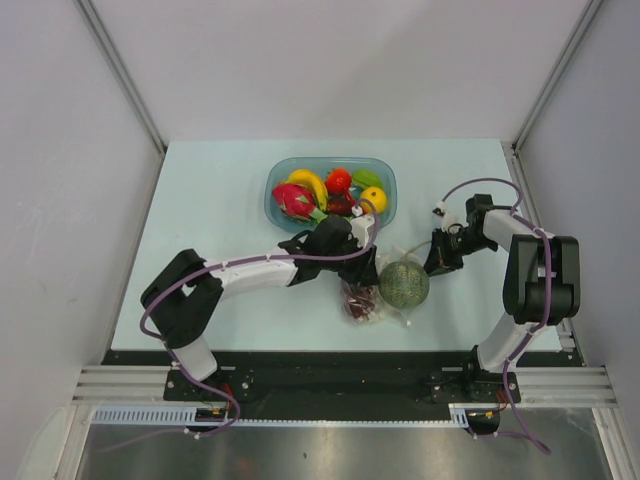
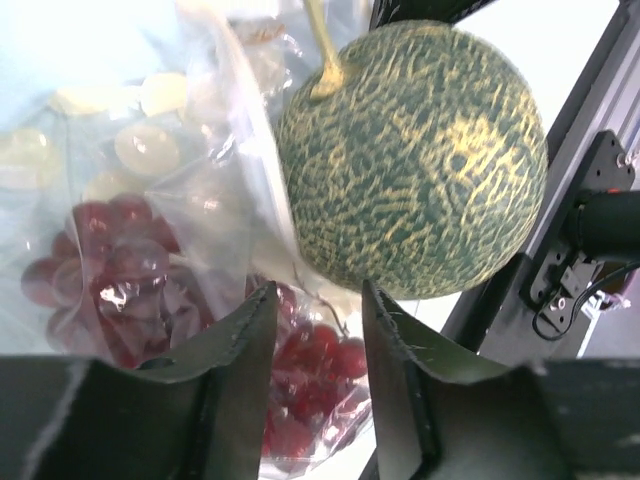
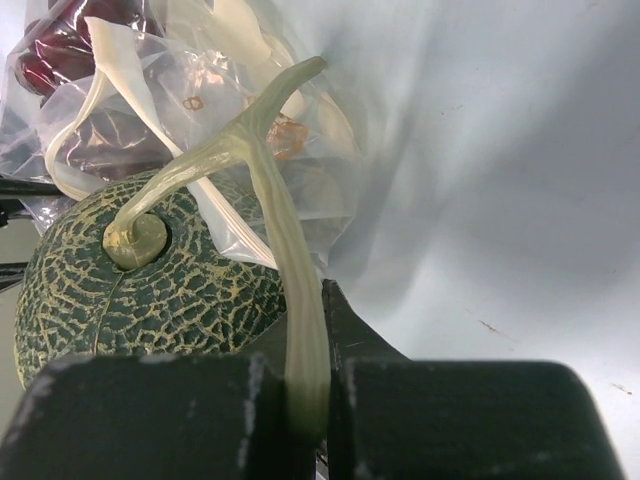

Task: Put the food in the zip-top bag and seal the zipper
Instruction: Adjust the zipper food storage bag at the center of the board.

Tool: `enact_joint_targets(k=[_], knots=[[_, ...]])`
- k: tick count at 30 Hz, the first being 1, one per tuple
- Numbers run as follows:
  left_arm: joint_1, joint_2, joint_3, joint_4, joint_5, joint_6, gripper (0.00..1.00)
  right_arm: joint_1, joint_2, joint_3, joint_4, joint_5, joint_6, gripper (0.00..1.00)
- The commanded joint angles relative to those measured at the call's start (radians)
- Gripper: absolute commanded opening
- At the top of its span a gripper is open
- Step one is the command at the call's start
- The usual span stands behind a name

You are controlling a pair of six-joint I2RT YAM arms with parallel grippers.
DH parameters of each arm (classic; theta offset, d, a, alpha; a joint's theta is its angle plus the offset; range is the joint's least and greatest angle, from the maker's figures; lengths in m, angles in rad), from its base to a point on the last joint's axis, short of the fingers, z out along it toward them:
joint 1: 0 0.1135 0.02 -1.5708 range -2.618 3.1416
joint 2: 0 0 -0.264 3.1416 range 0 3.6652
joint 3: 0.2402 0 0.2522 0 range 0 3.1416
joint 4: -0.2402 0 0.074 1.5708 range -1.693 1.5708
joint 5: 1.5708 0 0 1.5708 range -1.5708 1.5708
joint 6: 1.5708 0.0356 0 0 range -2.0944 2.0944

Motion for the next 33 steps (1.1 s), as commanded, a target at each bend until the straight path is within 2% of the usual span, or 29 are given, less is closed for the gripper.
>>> enact_joint_targets(k=[1,11,19,25,30,33], knots=[[0.008,0.033,0.063,0.024,0.012,0.015,0.45,0.001,-0.003,0.013,0.023,-0.023,-0.01,0.0],[0.005,0.148,0.127,0.049,0.06,0.028,0.5,0.003,0.027,0.013,0.026,-0.024,-0.02,0.0],[-0.003,0.162,0.126,0.004,-0.011,0.029,0.44,-0.005,0.053,0.009,0.04,-0.02,-0.021,0.0],[-0.012,0.171,0.131,0.035,0.015,-0.021,0.5,-0.006,0.052,0.007,0.044,-0.03,0.005,0.0],[-0.03,0.197,0.171,-0.003,0.0,-0.037,0.41,-0.006,0.043,0.004,0.04,-0.046,0.031,0.0],[-0.03,0.205,0.18,-0.035,0.006,-0.047,0.25,-0.006,0.034,0.003,0.03,-0.053,0.037,0.0]])
